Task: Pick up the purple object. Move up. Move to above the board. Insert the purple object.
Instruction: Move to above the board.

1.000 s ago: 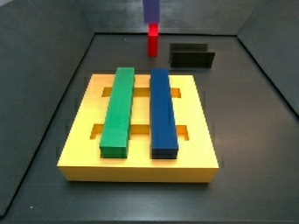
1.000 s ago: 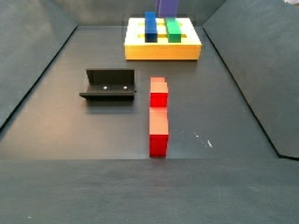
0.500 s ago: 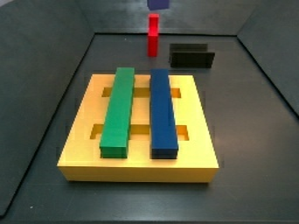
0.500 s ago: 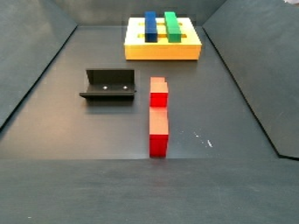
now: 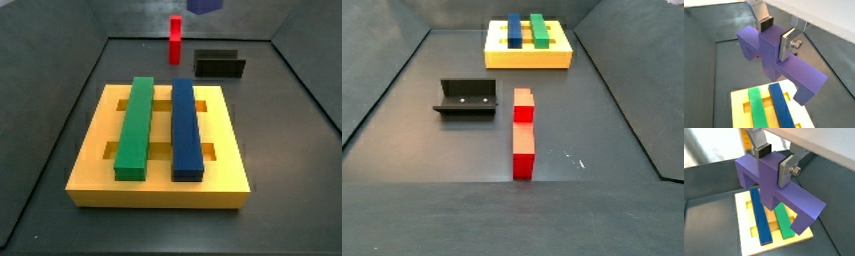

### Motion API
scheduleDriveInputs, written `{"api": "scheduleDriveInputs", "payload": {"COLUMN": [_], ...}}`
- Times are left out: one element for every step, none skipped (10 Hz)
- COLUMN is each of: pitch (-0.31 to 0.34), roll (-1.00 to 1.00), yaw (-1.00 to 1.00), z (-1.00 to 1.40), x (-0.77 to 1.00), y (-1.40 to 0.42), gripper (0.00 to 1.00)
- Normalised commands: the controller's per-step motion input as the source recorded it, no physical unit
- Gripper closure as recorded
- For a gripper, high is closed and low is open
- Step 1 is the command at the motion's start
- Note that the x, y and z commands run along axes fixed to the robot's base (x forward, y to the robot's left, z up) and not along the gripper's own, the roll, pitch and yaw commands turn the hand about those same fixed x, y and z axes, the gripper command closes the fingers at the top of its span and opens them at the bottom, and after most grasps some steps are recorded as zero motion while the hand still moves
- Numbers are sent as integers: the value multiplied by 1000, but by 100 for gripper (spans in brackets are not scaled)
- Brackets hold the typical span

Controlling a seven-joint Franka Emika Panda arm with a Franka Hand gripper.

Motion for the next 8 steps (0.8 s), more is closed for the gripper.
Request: {"api": "scheduleDriveInputs", "payload": {"pitch": [79,83,94,104,115,127,142,165], "roll": [12,14,16,18,19,22,24,29], "yaw": [1000,1000,1000,1000,1000,1000,1000,1000], "z": [56,50,35,30,29,28,28,29], "x": [48,44,55,56,59,59,60,62], "y": [-169,-139,-71,-57,-44,-42,-36,-34], "gripper": [100,100,100,100,100,100,100,100]}}
